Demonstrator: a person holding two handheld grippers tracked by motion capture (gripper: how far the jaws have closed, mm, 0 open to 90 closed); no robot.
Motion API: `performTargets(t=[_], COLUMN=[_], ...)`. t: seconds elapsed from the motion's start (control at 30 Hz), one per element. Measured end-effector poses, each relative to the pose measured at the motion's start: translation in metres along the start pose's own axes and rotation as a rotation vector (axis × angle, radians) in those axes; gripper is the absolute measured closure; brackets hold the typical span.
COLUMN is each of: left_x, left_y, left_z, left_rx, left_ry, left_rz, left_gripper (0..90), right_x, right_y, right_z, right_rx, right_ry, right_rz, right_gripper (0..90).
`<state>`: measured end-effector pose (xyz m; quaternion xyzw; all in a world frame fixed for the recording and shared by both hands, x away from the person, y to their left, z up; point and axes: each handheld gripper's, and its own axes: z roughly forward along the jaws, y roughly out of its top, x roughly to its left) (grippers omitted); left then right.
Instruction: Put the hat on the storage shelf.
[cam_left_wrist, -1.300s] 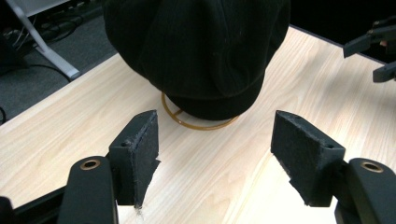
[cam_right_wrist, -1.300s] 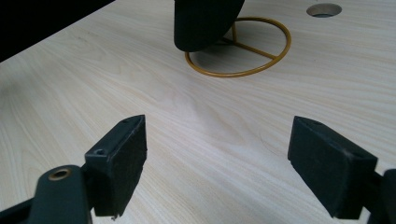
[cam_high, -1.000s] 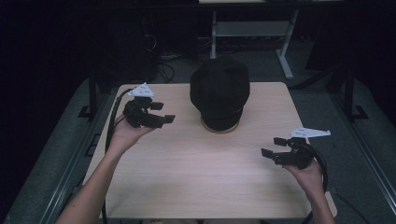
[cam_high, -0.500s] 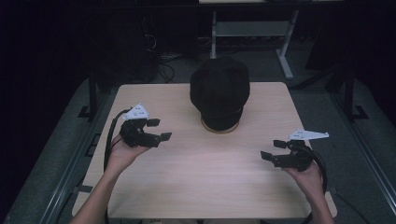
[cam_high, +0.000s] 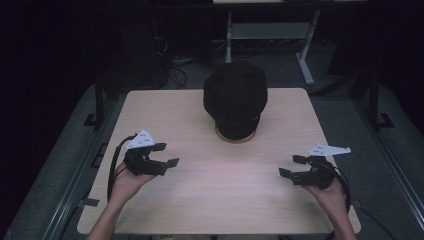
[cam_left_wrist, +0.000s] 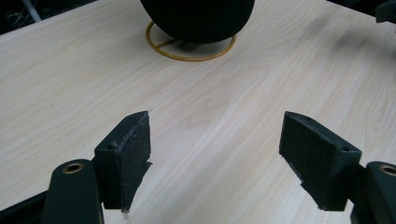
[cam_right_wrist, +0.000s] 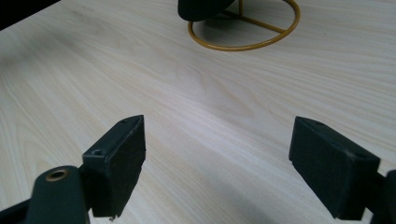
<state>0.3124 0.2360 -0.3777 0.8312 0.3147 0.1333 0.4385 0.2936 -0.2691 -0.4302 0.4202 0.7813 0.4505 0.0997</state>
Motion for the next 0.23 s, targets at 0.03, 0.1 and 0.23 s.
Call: performTargets(t=[0.03, 0.1, 0.23], left_x=[-0.001, -0.003, -0.007], left_y=[-0.003, -0.009, -0.023], left_z=[0.0, 0.0, 0.003], left_rx=[-0.003, -0.02, -0.02], left_ry=[0.0, 0.007, 0.019], left_rz=[-0.005, -0.011, -0.004], left_gripper=[23.9, 23.3, 23.3], right_x=[0.001, 0.002, 0.004], right_y=[-0.001, -0.002, -0.003], right_z=[0.0, -0.001, -0.001], right_rx=[-0.002, -0.002, -0.01], right_ry=[-0.002, -0.001, 0.003], right_rz=[-0.007, -0.009, -0.012], right_gripper=[18.5, 18.5, 18.5])
